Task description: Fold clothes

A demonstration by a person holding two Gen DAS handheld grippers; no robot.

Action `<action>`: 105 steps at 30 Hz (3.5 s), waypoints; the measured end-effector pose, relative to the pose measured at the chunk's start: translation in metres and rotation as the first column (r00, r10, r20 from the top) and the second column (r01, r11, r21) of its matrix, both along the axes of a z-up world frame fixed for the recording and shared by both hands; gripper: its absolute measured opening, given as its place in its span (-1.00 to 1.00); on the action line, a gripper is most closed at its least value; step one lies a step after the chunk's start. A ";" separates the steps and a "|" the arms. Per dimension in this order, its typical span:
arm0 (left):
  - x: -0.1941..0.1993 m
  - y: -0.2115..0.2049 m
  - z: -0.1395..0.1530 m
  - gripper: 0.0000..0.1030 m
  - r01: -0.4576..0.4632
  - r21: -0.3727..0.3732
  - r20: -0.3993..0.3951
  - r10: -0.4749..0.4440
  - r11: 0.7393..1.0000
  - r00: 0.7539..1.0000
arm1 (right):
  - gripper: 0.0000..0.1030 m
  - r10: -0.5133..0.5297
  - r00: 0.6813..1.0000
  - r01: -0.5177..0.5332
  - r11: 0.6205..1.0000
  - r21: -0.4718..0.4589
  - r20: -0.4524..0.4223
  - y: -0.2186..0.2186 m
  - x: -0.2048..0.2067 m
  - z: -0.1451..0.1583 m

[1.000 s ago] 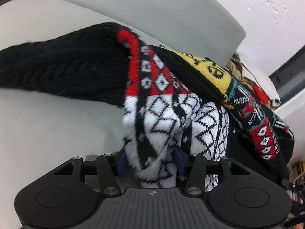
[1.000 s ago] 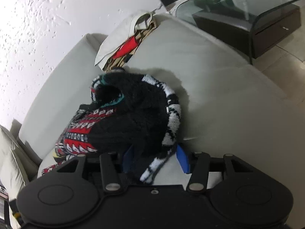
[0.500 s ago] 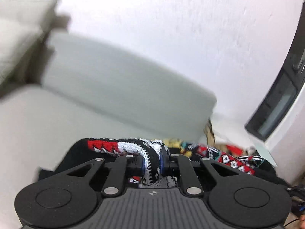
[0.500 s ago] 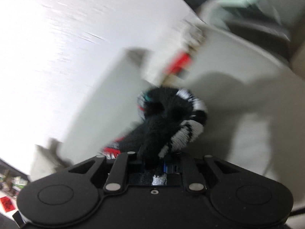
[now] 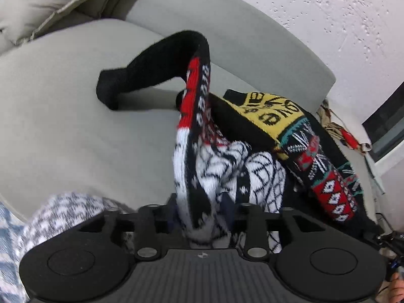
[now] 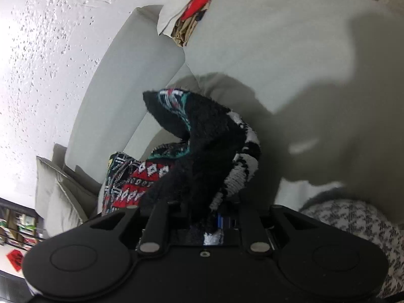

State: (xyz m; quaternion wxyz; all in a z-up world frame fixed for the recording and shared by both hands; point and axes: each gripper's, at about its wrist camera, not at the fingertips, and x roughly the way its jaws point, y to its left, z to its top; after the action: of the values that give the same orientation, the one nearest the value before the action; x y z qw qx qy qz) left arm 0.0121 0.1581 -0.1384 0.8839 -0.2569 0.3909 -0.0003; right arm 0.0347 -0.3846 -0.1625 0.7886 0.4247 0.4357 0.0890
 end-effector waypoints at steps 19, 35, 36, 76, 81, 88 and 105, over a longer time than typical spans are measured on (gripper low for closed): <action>0.029 -0.021 -0.010 -0.62 0.019 -0.012 -0.026 -0.020 1.000 0.999 | -0.71 0.235 0.972 -0.222 0.925 -0.309 0.005 0.044 -0.008 0.014; 0.045 0.006 0.340 -0.70 -0.080 0.040 0.580 0.042 0.996 0.814 | -0.76 -0.162 0.626 0.146 0.985 0.089 0.763 -0.001 -0.011 0.366; 0.036 0.012 0.350 -0.70 -0.076 0.012 0.587 0.055 0.997 0.808 | -0.76 -0.180 0.587 0.180 0.980 0.090 0.789 -0.004 -0.028 0.376; 0.084 0.010 0.131 -0.68 -0.157 0.254 0.254 0.090 0.954 0.963 | -0.75 0.109 0.945 0.033 0.907 -0.420 0.308 0.087 0.039 0.136; 0.087 0.022 -0.009 -0.66 -0.142 0.292 -0.072 0.170 0.946 0.983 | -0.75 0.161 0.987 -0.151 0.898 -0.414 -0.010 0.108 0.033 0.001; 0.060 0.011 0.003 -0.64 -0.153 0.346 -0.014 0.168 0.926 0.986 | -0.74 0.183 0.983 -0.158 0.889 -0.430 0.018 0.112 0.051 0.018; 0.014 -0.037 0.015 -0.19 -0.052 0.592 -0.111 0.145 0.805 0.983 | 0.36 0.247 0.967 -0.251 0.879 -0.406 -0.063 0.090 0.027 0.031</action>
State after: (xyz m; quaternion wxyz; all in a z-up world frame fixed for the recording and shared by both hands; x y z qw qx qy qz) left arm 0.0258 0.1209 -0.1235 0.8865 0.0088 0.4238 0.1856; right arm 0.0619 -0.2948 -0.1319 0.8401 0.1905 0.4991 0.0938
